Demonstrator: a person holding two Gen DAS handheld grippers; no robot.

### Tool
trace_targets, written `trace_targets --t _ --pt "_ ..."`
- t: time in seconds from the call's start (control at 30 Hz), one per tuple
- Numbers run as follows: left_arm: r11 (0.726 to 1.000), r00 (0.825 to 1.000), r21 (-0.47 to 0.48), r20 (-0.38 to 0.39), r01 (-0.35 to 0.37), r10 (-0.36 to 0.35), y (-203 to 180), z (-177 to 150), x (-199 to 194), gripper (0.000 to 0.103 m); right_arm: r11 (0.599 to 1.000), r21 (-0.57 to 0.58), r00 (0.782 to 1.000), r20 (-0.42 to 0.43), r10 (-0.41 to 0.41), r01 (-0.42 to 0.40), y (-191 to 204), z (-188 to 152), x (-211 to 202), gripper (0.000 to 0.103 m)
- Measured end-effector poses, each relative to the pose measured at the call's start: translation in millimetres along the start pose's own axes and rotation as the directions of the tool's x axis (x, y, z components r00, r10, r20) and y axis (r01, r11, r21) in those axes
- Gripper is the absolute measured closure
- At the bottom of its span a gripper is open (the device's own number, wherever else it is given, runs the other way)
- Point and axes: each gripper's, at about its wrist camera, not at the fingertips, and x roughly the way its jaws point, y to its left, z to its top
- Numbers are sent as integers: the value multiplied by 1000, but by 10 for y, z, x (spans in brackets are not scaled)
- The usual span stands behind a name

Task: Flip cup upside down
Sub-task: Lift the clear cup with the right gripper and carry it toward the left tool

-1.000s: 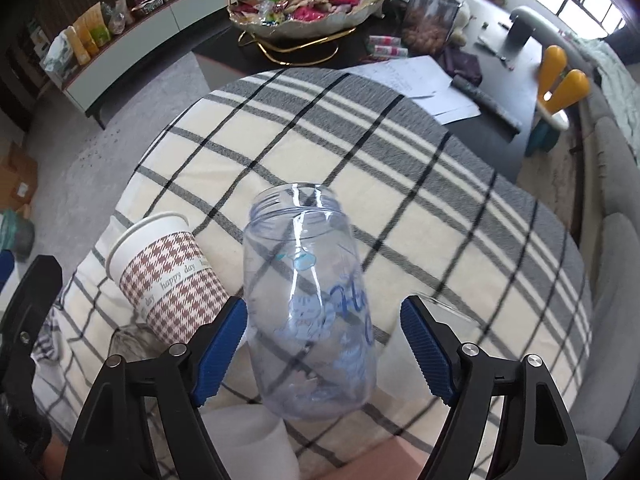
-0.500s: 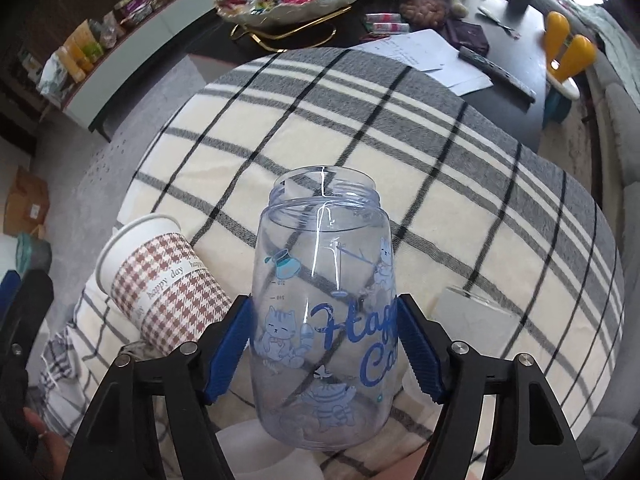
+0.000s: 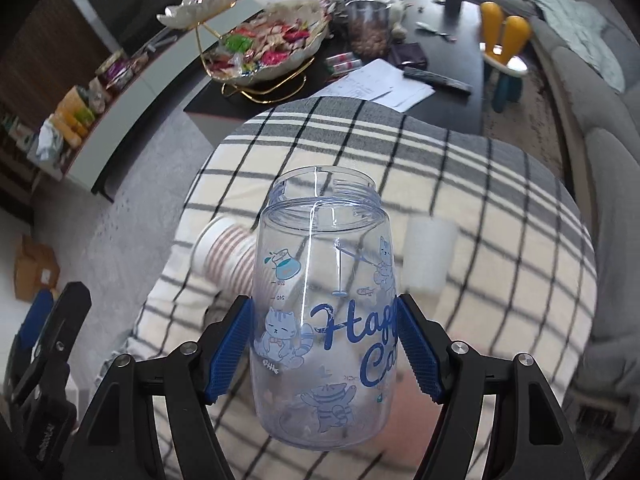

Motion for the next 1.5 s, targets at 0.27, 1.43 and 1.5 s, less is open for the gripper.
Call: trace_targets --t 0.27,1.43,1.5 --pt "985 998 164 23 49 -53 278 -288 -448 0 977 212 1000 28 -11 4 189 -983 -256 32" --pt "965 993 237 -30 114 -110 774 -998 -460 0 922 387 1000 -19 20 -11 527 -1947 238 19" --pt "962 992 242 -26 127 -125 728 -1013 -510 0 921 389 1000 10 26 -28 486 -1973 132 19"
